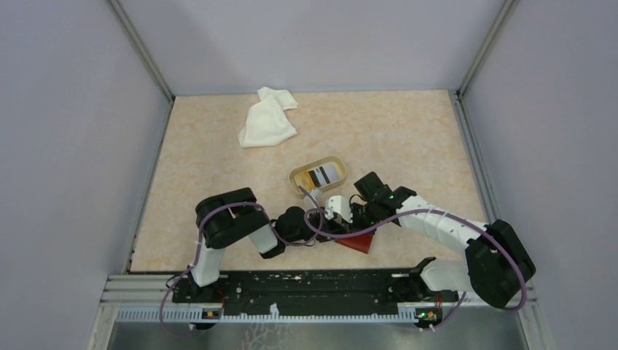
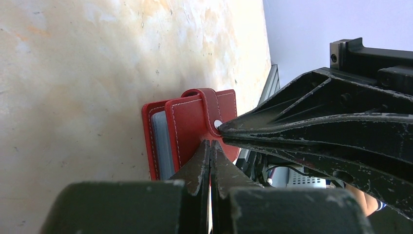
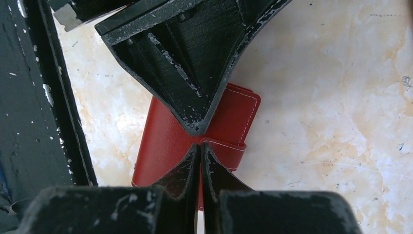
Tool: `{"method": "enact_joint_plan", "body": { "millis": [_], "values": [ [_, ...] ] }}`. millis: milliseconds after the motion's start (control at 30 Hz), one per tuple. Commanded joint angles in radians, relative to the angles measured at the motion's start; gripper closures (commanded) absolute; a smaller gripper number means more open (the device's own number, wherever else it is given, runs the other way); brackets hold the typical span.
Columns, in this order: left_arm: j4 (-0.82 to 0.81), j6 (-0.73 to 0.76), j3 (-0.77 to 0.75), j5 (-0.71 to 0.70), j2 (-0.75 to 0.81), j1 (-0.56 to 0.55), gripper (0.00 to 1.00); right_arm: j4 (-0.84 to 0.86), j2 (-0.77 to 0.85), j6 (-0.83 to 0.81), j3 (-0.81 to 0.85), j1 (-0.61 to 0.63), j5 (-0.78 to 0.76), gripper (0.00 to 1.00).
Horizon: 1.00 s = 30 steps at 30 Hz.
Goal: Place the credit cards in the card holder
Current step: Close the card holder at the center of the board.
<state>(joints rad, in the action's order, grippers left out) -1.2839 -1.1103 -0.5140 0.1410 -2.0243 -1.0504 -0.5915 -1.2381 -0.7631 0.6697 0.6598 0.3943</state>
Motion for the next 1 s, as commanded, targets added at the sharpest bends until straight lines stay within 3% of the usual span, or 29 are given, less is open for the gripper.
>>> {"method": "enact_joint_plan", "body": {
  "millis": [0, 667, 967],
  "values": [
    [0.017, 0.029, 0.026, -0.027, -0.016, 0.002, 1.0, -0.045, -0.007, -0.015, 0.03, -0.004, 0.063, 1.0],
    [-0.008, 0.034, 0.02, -0.009, -0.023, 0.003, 1.0, -0.11, 0.019, -0.095, -0.018, -0.009, 0.031, 1.0],
    [-0.021, 0.038, 0.022, -0.003, -0.019, 0.003, 1.0, -0.133, -0.016, -0.113, -0.019, -0.09, 0.074, 1.0]
  ]
}}
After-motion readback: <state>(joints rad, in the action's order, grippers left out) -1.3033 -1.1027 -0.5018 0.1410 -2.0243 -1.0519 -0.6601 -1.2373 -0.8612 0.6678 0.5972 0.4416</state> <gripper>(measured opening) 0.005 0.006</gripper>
